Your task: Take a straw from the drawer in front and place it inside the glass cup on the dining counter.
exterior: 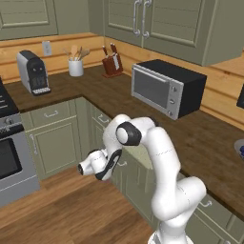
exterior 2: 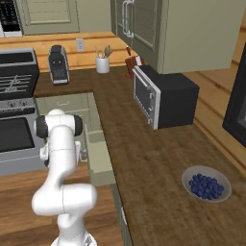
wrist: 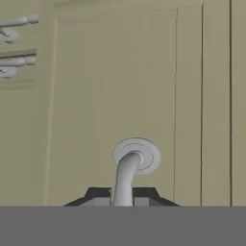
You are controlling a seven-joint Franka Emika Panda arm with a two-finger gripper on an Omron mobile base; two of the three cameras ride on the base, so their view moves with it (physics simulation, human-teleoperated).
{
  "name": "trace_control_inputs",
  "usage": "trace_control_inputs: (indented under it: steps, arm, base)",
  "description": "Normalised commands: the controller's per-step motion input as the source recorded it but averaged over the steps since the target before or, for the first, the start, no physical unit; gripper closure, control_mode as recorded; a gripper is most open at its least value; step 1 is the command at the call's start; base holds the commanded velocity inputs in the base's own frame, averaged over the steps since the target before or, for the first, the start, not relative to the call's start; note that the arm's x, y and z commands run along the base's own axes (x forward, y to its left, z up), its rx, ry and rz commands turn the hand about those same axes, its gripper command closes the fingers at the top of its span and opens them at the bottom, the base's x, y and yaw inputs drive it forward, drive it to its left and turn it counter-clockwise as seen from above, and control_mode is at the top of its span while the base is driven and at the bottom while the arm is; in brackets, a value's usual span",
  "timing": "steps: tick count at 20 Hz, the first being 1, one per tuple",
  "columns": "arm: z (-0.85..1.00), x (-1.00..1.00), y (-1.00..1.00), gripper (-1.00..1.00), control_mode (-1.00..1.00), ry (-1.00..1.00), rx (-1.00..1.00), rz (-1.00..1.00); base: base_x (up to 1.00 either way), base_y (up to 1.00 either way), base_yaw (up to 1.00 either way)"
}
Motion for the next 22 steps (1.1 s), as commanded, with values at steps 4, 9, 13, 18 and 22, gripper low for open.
trace_control_inputs:
  steps: [4, 9, 13, 18, 22]
  arm:
    - [0.00, -0.28, 1.00, 1.00, -1.00, 0.00, 0.00, 0.05]
    - [0.00, -0.15, 1.00, -1.00, -1.00, 0.04, 0.02, 0.04]
    - [0.01, -0.03, 0.74, -1.00, -1.00, 0.11, 0.14, 0.00]
    - [0.29, -0.24, 0.27, -1.00, -1.00, 0.22, 0.40, 0.00]
    - [0.80, -0.44, 0.06, -1.00, -1.00, 0.05, 0.36, 0.00]
  base:
    - [0.00, 0.00, 0.00]
    - [0.00, 0.00, 0.00]
    - [0.00, 0.00, 0.00]
    - [0.00, 0.00, 0.00]
    - [0.00, 0.00, 0.00]
